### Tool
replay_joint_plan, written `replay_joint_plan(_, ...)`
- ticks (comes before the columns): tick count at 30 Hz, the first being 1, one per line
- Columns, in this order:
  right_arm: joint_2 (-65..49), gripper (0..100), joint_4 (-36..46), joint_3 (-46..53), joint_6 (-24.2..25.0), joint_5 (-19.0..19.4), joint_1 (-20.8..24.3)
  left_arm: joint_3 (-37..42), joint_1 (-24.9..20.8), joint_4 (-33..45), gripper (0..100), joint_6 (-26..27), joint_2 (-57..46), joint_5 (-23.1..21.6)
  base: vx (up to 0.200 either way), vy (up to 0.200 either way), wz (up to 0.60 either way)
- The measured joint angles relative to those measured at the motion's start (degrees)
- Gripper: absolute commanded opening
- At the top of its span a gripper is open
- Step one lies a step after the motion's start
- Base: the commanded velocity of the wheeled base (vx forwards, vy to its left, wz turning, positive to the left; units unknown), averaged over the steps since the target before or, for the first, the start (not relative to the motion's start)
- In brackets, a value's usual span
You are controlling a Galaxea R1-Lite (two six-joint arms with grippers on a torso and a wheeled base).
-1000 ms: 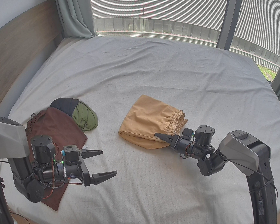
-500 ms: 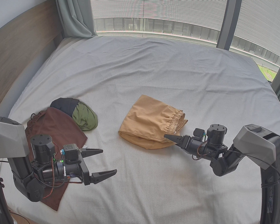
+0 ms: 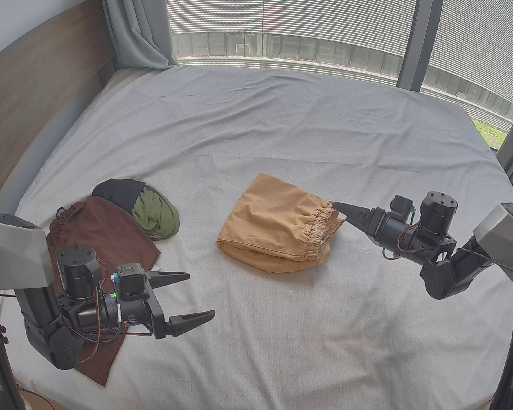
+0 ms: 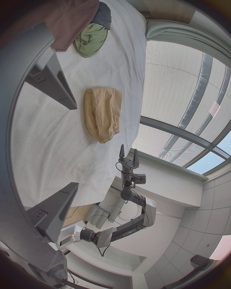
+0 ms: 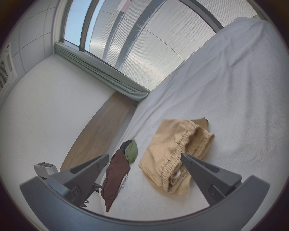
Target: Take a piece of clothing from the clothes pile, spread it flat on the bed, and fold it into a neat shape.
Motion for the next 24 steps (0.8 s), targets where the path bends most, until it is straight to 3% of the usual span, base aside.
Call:
replay_joint_plan(14, 9.01, 100, 2.99, -12.54, 0.28, -1.15, 4.80, 0.00, 0.00, -0.02, 100, 0.01, 0.04, 0.00, 0.000, 0.000, 0.00)
replay_joint_plan(24, 18.30, 100, 2.15, -15.96, -0.09, -2.22, 6.91, 0.00, 0.06, 0.00, 100, -0.02, 0.22, 0.00, 0.000, 0.000, 0.00)
